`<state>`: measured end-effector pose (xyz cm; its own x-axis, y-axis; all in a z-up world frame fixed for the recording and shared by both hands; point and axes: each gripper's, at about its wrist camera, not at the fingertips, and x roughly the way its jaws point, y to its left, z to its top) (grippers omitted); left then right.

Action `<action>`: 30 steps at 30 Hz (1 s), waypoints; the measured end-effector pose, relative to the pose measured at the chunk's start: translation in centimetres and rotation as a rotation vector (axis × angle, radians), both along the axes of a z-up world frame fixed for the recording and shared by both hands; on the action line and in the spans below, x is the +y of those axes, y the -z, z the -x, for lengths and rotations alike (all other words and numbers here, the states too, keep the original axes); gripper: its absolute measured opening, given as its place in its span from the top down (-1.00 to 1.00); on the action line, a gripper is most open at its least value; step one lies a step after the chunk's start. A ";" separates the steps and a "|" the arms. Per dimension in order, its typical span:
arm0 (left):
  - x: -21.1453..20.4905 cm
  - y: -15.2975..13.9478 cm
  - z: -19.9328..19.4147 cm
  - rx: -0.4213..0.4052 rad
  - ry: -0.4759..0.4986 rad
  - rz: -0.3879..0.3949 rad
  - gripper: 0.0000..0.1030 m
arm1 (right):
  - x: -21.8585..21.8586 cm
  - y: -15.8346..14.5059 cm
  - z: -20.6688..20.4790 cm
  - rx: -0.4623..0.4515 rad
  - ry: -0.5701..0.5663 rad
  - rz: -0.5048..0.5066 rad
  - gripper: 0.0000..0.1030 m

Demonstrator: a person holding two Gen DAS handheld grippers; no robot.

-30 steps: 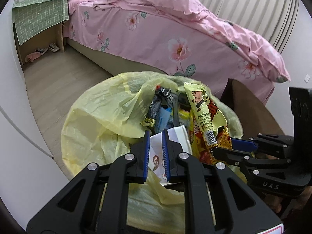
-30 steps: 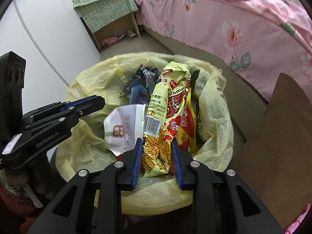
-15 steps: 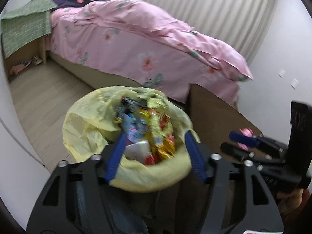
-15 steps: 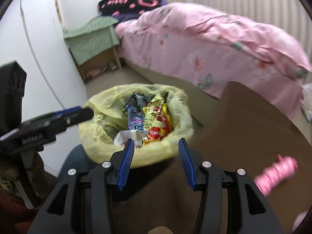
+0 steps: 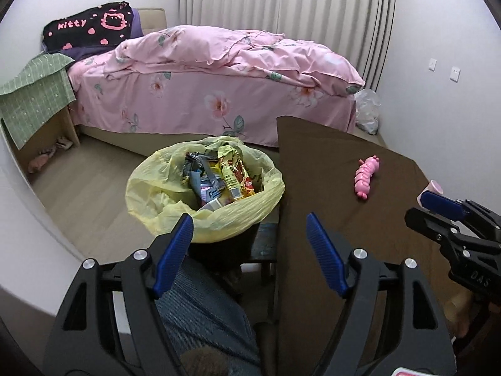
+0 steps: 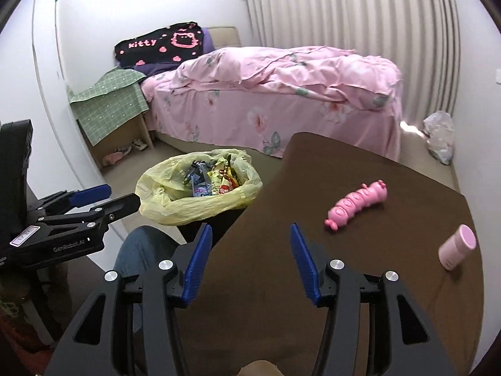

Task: Collect trash

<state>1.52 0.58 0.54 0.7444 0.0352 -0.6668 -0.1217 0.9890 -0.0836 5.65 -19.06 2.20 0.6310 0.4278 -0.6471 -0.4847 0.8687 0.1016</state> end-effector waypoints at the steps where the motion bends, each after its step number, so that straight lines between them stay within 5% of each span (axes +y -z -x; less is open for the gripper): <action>1: -0.1 -0.1 0.2 0.002 0.003 0.002 -0.37 | 0.0 -0.1 0.3 -0.011 0.009 0.006 0.05; 30: 0.4 -1.2 1.5 -0.043 0.010 -0.035 -0.37 | 0.3 -0.1 1.2 -0.025 0.030 0.011 0.05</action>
<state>0.06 0.94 1.69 0.7731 0.0505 -0.6323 -0.1087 0.9926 -0.0535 4.43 -18.73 2.30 0.6591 0.4015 -0.6360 -0.4610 0.8838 0.0801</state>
